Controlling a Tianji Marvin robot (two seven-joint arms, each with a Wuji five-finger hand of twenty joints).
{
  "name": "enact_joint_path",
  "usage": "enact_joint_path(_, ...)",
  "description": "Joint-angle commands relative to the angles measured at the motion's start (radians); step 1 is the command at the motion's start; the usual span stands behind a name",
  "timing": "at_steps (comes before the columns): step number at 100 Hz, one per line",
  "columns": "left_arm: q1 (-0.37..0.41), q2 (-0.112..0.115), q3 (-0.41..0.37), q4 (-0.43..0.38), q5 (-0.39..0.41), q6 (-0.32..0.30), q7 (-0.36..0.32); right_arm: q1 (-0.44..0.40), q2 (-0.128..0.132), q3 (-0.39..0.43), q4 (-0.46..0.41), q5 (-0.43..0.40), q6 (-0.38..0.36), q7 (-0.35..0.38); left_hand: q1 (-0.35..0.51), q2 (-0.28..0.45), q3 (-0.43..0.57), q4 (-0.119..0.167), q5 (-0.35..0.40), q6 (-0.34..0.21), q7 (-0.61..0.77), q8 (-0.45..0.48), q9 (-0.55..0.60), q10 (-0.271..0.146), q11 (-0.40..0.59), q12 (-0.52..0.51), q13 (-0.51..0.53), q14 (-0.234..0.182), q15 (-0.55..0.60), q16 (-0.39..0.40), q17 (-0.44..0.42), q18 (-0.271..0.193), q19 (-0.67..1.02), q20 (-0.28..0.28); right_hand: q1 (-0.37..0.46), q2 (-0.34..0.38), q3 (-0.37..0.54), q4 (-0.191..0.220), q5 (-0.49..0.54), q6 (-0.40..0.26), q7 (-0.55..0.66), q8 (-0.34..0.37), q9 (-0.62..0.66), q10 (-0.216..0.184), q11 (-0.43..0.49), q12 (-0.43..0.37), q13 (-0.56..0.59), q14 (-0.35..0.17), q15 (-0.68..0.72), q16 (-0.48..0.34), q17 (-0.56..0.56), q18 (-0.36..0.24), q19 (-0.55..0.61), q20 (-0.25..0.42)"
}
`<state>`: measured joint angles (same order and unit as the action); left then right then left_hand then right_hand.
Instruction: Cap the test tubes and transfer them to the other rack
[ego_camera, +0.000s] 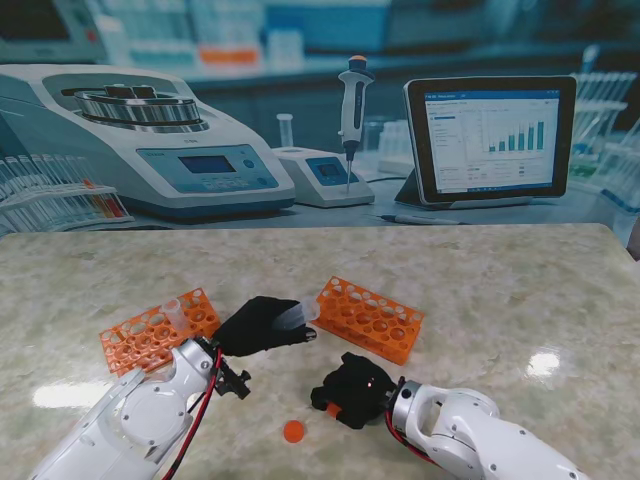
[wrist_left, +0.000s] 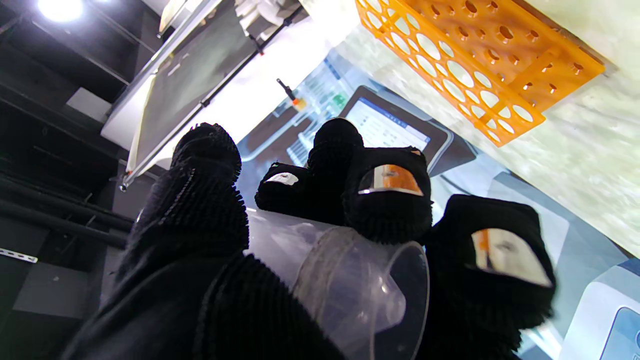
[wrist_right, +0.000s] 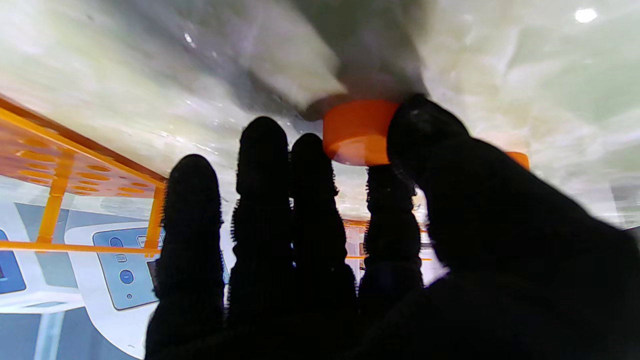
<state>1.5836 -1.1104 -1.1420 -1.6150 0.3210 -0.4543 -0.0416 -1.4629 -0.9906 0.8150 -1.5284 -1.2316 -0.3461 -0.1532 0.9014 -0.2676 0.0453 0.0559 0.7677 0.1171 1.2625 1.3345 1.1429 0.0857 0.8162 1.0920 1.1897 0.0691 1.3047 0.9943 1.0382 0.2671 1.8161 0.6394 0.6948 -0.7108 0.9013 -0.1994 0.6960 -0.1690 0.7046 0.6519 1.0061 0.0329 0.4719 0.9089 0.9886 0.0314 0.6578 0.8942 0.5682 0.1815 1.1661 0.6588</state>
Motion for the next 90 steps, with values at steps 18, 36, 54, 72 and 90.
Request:
enact_joint_path(18, 0.001, 0.002, 0.0, -0.003, -0.005, 0.003, -0.003, -0.006, 0.0, -0.015, 0.036, 0.006, -0.003, 0.014, 0.024, 0.078, 0.05, 0.02, 0.02, 0.003, 0.103, 0.066, 0.041, -0.093, 0.02, -0.005, 0.041, -0.036, 0.009, 0.007, 0.032, 0.019, 0.092, -0.032, 0.134, -0.046, 0.029, 0.004, 0.062, -0.055, 0.104, -0.022, 0.073, -0.044, 0.035, 0.035, 0.043, 0.005, 0.038, 0.055, 0.029, -0.019, 0.038, 0.005)
enact_joint_path(36, 0.001, 0.002, 0.0, -0.003, -0.007, 0.002, -0.004, 0.0, 0.0, -0.017, 0.039, 0.016, -0.01, 0.024, 0.025, 0.078, 0.05, 0.02, 0.02, 0.001, 0.102, 0.065, 0.041, -0.093, 0.02, -0.006, 0.04, -0.036, 0.009, 0.007, 0.032, 0.02, 0.091, -0.033, 0.158, -0.036, 0.097, 0.017, 0.084, -0.05, 0.099, -0.027, 0.087, -0.047, 0.037, 0.032, 0.052, 0.017, 0.032, 0.079, 0.039, -0.021, 0.036, -0.001)
enact_joint_path(54, 0.004, 0.001, -0.003, -0.005, -0.013, -0.003, -0.004, 0.008, -0.001, -0.022, 0.043, 0.031, -0.018, 0.04, 0.025, 0.077, 0.05, 0.02, 0.02, 0.001, 0.102, 0.065, 0.041, -0.092, 0.019, -0.006, 0.04, -0.036, 0.008, 0.007, 0.032, 0.02, 0.091, -0.033, 0.174, -0.027, 0.155, 0.021, 0.118, -0.052, 0.078, -0.014, 0.107, -0.053, 0.04, 0.029, 0.068, 0.022, 0.027, 0.088, 0.06, -0.031, 0.03, -0.01)
enact_joint_path(72, 0.01, 0.001, -0.008, -0.01, -0.016, -0.006, -0.002, 0.013, -0.004, -0.026, 0.046, 0.044, -0.021, 0.045, 0.024, 0.078, 0.05, 0.02, 0.02, 0.001, 0.102, 0.065, 0.041, -0.092, 0.019, -0.007, 0.04, -0.035, 0.008, 0.006, 0.032, 0.02, 0.091, -0.033, 0.196, -0.018, 0.193, 0.023, 0.158, -0.049, 0.041, 0.02, 0.128, -0.057, 0.046, 0.026, 0.09, 0.023, 0.03, 0.093, 0.086, -0.035, 0.026, -0.021)
enact_joint_path(90, 0.015, 0.001, -0.012, -0.015, -0.016, -0.006, 0.0, 0.017, -0.004, -0.026, 0.046, 0.054, -0.026, 0.057, 0.025, 0.078, 0.05, 0.02, 0.02, 0.001, 0.102, 0.065, 0.041, -0.092, 0.019, -0.007, 0.04, -0.034, 0.007, 0.006, 0.031, 0.021, 0.089, -0.034, 0.204, -0.012, 0.201, 0.026, 0.174, -0.05, 0.031, 0.027, 0.141, -0.058, 0.05, 0.026, 0.102, 0.02, 0.033, 0.092, 0.101, -0.037, 0.025, -0.024)
